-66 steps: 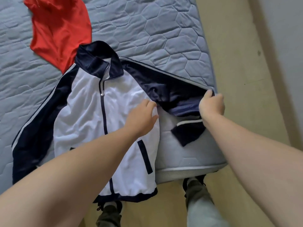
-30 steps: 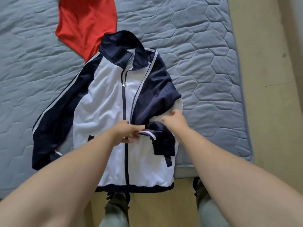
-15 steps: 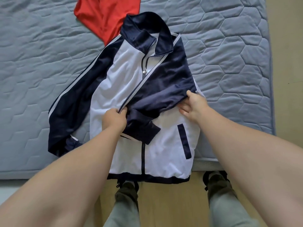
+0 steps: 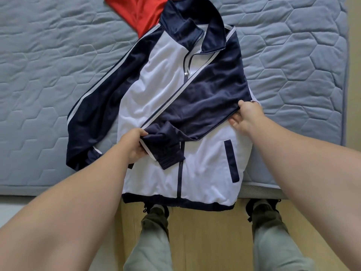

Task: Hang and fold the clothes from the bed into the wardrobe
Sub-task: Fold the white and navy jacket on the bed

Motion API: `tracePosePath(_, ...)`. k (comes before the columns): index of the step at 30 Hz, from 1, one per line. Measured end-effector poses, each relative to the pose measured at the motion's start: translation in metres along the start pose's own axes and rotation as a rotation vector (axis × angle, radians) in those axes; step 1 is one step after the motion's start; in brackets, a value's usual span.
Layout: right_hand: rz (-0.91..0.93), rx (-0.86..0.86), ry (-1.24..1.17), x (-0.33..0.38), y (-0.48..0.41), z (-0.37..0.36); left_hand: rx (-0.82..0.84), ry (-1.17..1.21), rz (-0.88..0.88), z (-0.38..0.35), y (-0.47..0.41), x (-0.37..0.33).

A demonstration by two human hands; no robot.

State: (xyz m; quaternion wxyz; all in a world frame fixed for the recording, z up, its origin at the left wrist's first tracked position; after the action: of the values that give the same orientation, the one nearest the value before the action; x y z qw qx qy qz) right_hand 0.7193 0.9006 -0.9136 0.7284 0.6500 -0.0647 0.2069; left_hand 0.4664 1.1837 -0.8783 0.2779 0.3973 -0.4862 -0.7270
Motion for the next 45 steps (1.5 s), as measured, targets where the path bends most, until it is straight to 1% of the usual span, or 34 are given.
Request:
tracePosePath(1, 0.003, -0.007, -0.002, 0.0, -0.001, 0.0, 0.035, 0.001, -0.005, -0.001, -0.001, -0.001)
tracePosePath(2, 0.006, -0.016, -0.006, 0.0, -0.002, 0.001, 0.042, -0.065, -0.055, 0.0, -0.002, -0.005)
tracePosePath(3, 0.006, -0.026, -0.008, 0.0, -0.001, 0.001, 0.015, -0.209, -0.151, 0.003, -0.002, -0.014)
tracePosePath(4, 0.006, -0.036, -0.01, 0.001, -0.002, 0.001, -0.025, -0.428, -0.281, 0.008, -0.003, -0.025)
tracePosePath(6, 0.012, -0.054, -0.007, 0.001, -0.003, 0.0, -0.104, -0.999, -0.492, 0.011, 0.0, -0.041)
tracePosePath(7, 0.02, -0.074, 0.006, 0.001, -0.004, 0.0, -0.118, -1.217, -0.569, 0.008, 0.003, -0.041)
tracePosePath(8, 0.034, -0.106, 0.021, 0.001, -0.004, 0.001, -0.107, -1.314, -0.605, 0.007, 0.004, -0.038)
tracePosePath(9, 0.055, -0.14, 0.031, 0.001, -0.004, 0.001, -0.077, -1.308, -0.605, 0.006, 0.004, -0.034)
tracePosePath(11, 0.086, -0.181, 0.052, -0.002, 0.0, 0.0, -0.004, -1.094, -0.579, 0.005, 0.004, -0.023)
tracePosePath(12, 0.09, -0.191, 0.081, -0.006, 0.003, -0.003, -0.001, -0.971, -0.571, 0.007, 0.006, -0.02)
tracePosePath(14, 0.066, -0.212, 0.186, -0.015, 0.006, -0.007, -0.073, -0.826, -0.576, 0.016, 0.011, -0.019)
tracePosePath(16, 0.015, -0.21, 0.287, -0.027, 0.005, -0.01, -0.204, -0.836, -0.584, 0.029, 0.017, -0.02)
tracePosePath(18, -0.027, -0.18, 0.329, -0.036, 0.003, -0.015, -0.354, -0.957, -0.56, 0.045, 0.019, -0.016)
tracePosePath(19, -0.044, -0.194, 0.35, -0.039, 0.003, -0.014, -0.389, -0.996, -0.513, 0.052, 0.018, -0.011)
tracePosePath(21, -0.006, -0.262, 0.488, -0.033, 0.002, -0.012, -0.369, -1.0, -0.389, 0.065, 0.01, 0.002)
tracePosePath(23, 0.014, -0.356, 0.673, -0.027, 0.01, -0.014, -0.362, -0.902, -0.359, 0.076, 0.006, 0.004)
tracePosePath(24, 0.028, -0.412, 0.744, -0.024, 0.018, -0.015, -0.401, -0.819, -0.381, 0.084, 0.007, 0.0)
tracePosePath(25, 0.053, -0.456, 0.765, -0.023, 0.028, -0.019, -0.47, -0.731, -0.406, 0.095, 0.009, -0.005)
tracePosePath(27, 0.137, -0.491, 0.739, -0.028, 0.049, -0.034, -0.659, -0.582, -0.437, 0.121, 0.015, -0.013)
tracePosePath(29, 0.281, -0.414, 0.789, -0.036, 0.068, -0.066, -0.832, -0.439, -0.391, 0.149, 0.019, -0.014)
tracePosePath(31, 0.421, -0.268, 0.889, -0.047, 0.085, -0.107, -0.9, -0.255, -0.237, 0.174, 0.008, -0.003)
tracePosePath(33, 0.523, -0.097, 1.026, -0.062, 0.099, -0.147, -0.839, -0.007, -0.11, 0.186, -0.009, 0.011)
tracePosePath(34, 0.55, -0.001, 1.093, -0.074, 0.103, -0.166, -0.774, 0.103, -0.09, 0.189, -0.016, 0.017)
tracePosePath(36, 0.55, 0.158, 1.172, -0.095, 0.11, -0.192, -0.702, 0.214, -0.117, 0.193, -0.019, 0.018)
tracePosePath(38, 0.54, 0.235, 1.172, -0.106, 0.117, -0.207, -0.664, 0.314, -0.114, 0.2, -0.018, 0.017)
tracePosePath(40, 0.551, 0.247, 1.125, -0.105, 0.123, -0.217, -0.598, 0.505, -0.064, 0.198, -0.015, 0.018)
tracePosePath(41, 0.554, 0.247, 1.086, -0.103, 0.126, -0.221, -0.542, 0.58, -0.071, 0.192, -0.012, 0.013)
tracePosePath(42, 0.544, 0.257, 1.025, -0.099, 0.128, -0.223, -0.486, 0.591, -0.116, 0.183, -0.006, 0.005)
tracePosePath(43, 0.52, 0.283, 0.942, -0.095, 0.13, -0.226, -0.445, 0.52, -0.219, 0.174, 0.005, -0.009)
tracePosePath(44, 0.486, 0.327, 0.847, -0.089, 0.133, -0.228, -0.408, 0.316, -0.406, 0.164, 0.021, -0.032)
tracePosePath(45, 0.455, 0.37, 0.757, -0.083, 0.137, -0.231, -0.331, -0.016, -0.664, 0.142, 0.043, -0.06)
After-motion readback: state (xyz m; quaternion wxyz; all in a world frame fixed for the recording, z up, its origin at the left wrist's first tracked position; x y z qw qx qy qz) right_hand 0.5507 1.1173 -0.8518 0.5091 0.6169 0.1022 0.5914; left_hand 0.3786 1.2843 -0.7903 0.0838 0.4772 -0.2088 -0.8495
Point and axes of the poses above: each hand's wrist, its own y-axis away from the middle knuckle, its own z-axis out of the back of the hand, x = y × z, the point moved 9 cm from there along -y, towards the middle knuckle, and after that the axes turned 15 degrees about y, right-handed, at the moved point
